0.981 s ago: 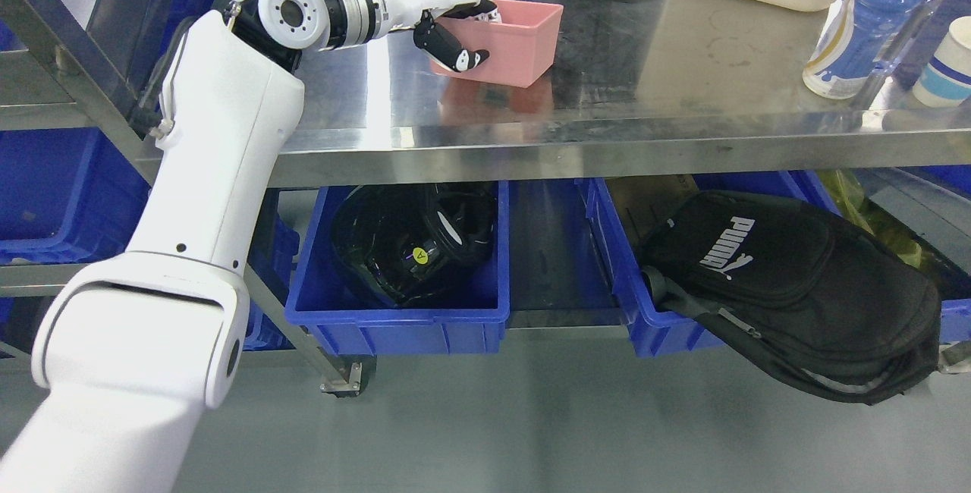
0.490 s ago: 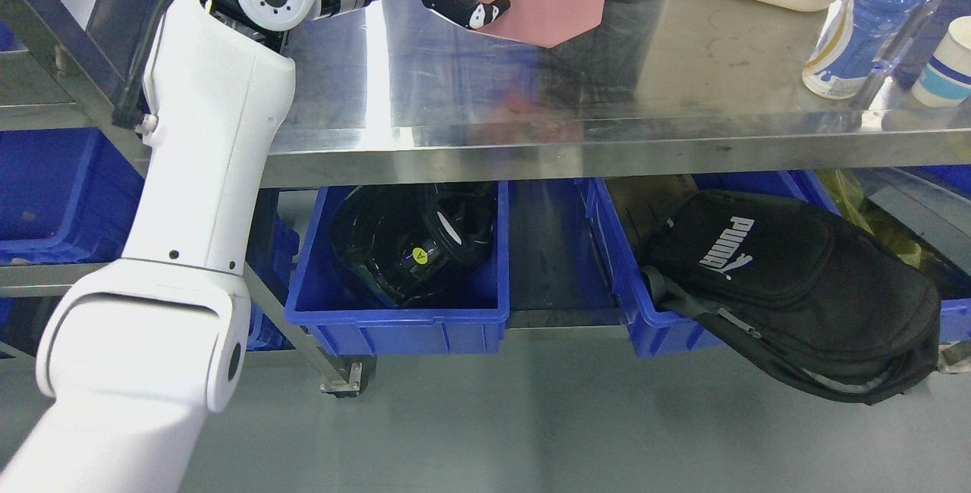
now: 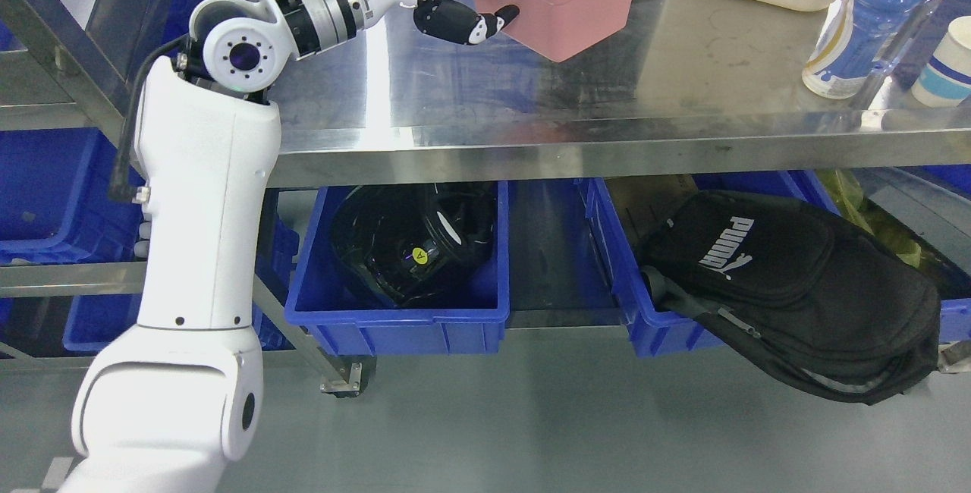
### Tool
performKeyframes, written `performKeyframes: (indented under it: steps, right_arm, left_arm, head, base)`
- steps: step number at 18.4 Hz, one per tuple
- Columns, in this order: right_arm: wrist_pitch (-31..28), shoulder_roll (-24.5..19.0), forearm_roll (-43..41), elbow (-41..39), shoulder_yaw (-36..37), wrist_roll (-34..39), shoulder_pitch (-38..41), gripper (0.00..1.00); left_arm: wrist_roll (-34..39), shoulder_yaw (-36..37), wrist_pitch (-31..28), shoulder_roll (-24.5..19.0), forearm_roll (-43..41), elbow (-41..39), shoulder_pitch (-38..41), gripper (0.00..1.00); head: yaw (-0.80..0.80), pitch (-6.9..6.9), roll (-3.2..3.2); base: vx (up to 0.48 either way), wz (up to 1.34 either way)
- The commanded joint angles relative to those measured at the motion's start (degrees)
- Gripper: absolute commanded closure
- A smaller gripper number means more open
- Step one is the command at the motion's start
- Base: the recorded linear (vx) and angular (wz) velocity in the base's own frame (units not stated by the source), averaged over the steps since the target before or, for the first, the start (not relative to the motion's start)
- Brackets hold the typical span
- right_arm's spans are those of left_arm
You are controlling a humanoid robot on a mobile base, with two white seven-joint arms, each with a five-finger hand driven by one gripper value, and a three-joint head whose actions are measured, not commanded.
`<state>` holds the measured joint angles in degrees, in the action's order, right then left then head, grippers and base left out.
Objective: Place storage box into left shelf container
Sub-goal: 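Pull the pink box off the shelf toward the robot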
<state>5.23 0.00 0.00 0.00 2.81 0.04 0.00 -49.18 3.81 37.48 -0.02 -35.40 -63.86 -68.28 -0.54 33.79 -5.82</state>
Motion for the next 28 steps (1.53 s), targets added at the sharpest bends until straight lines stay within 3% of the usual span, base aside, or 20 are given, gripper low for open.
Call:
performKeyframes:
  steps: [1, 9, 13, 28]
  right_arm:
    - [0.04, 1.00, -0.18, -1.00, 0.00, -0.04, 0.44, 0.00]
    - [0.04, 1.00, -0.18, -1.00, 0.00, -0.04, 0.44, 0.00]
    - [0.04, 1.00, -0.18, -1.00, 0.00, -0.04, 0.44, 0.00]
    - [0.04, 1.00, -0.18, -1.00, 0.00, -0.04, 0.44, 0.00]
  left_arm:
    - [-0.21, -14.34, 6.37, -0.98, 0.86, -16.56, 4.47, 0.99]
    - [0.58, -14.00, 7.52, -0.98, 3.92, -23.76, 9.47, 0.98]
    - [0.40, -7.86, 7.52, -0.98, 7.27, -27.28, 18.52, 0.98]
    - [0.75, -3.02, 7.52, -0.98, 9.12, -27.29, 22.13, 0.98]
  head:
    - [0.00, 0.00, 0.00]
    - [0.00, 0.00, 0.00]
    - [0.00, 0.00, 0.00]
    - [0.00, 0.00, 0.00]
  base:
    - [0.000, 0.00]
    - [0.000, 0.00]
    - [0.000, 0.00]
    - [-0.025, 0.04]
